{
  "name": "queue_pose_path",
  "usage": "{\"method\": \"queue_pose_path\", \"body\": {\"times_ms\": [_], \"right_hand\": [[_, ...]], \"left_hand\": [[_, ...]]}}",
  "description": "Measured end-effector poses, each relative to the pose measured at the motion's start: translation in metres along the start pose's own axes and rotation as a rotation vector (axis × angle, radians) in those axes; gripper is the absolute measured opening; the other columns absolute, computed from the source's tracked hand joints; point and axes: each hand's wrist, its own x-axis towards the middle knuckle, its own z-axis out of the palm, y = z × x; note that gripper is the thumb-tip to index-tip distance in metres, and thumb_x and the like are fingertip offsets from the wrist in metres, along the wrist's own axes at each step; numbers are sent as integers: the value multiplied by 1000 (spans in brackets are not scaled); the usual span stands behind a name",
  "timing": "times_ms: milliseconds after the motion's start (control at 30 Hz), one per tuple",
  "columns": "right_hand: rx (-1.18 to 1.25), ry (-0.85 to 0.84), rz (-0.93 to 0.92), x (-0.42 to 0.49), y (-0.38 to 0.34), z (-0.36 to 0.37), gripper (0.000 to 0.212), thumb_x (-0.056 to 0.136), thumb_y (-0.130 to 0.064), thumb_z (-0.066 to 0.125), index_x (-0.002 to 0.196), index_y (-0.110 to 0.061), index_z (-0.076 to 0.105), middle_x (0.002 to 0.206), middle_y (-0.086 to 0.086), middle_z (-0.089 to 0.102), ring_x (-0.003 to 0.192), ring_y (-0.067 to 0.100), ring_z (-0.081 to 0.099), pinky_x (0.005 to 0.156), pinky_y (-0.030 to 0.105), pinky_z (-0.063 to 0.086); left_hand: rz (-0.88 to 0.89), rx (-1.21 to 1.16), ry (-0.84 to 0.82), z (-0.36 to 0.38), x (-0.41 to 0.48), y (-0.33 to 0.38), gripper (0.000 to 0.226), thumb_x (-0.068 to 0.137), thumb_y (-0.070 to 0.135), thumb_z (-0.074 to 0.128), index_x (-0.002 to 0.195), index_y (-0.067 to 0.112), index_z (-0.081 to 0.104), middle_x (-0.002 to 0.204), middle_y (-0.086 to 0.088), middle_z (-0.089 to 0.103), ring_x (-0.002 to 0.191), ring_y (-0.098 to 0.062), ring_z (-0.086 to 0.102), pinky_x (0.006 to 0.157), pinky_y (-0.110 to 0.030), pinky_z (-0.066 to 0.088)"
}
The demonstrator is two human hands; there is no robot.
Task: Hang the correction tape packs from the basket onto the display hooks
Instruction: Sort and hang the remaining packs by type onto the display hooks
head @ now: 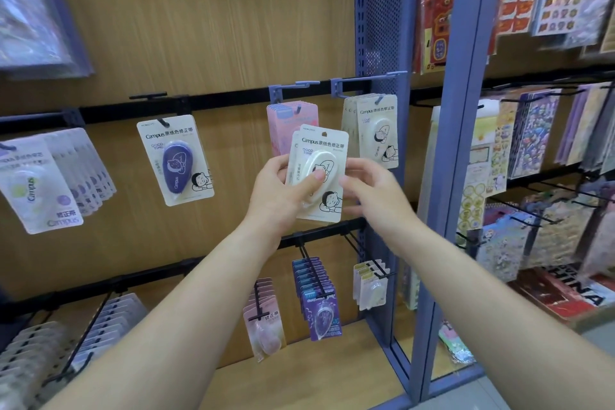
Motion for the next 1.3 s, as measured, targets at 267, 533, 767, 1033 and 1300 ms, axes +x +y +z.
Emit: {"method": "queue_pose_path", "body": {"times_ms": [267, 533, 767, 1033, 1300], "right_hand": [[82, 43, -12, -3, 9, 6, 30, 92, -25, 76, 118, -23, 63, 117, -2, 73, 105, 16, 73, 89, 50, 62], [125, 239, -30, 32, 0, -38, 27, 99, -16, 65, 124, -27, 63, 113, -5, 77, 104, 14, 74, 90, 45, 61], [-24, 344, -46, 67, -10, -60, 26, 104, -21, 57, 128, -25, 65, 110, -6, 75, 97, 11, 74, 72, 28, 61], [-225, 311, -24, 78, 5, -62, 28, 103, -26, 56, 126, -41, 63, 107, -12, 74, 99, 12, 71, 80, 37, 63], [-611, 314, 37, 56, 22, -79, 57, 99, -44, 61, 147, -16, 52, 138, 3, 60, 125, 22, 57, 91, 31, 42]], "left_hand": [[-6, -13, 2, 4, -1, -5, 50, 85, 31, 81, 129, 17, 61, 117, 3, 74, 102, -14, 74, 74, -23, 60], [2, 59, 47, 11, 15, 3, 21, 101, 20, 64, 122, 18, 65, 113, 4, 72, 94, -10, 72, 58, -17, 56], [26, 77, 52, 13, 22, 3, 24, 98, 20, 68, 122, 17, 67, 109, 4, 73, 84, -7, 73, 55, -14, 53], [55, 117, 35, 12, 28, 0, 26, 90, 19, 78, 115, 18, 69, 105, 5, 75, 93, -12, 75, 75, -30, 62], [118, 283, -25, 46, 54, 8, 20, 89, 19, 79, 109, 16, 73, 99, 10, 74, 86, -1, 70, 64, -11, 53]]}}
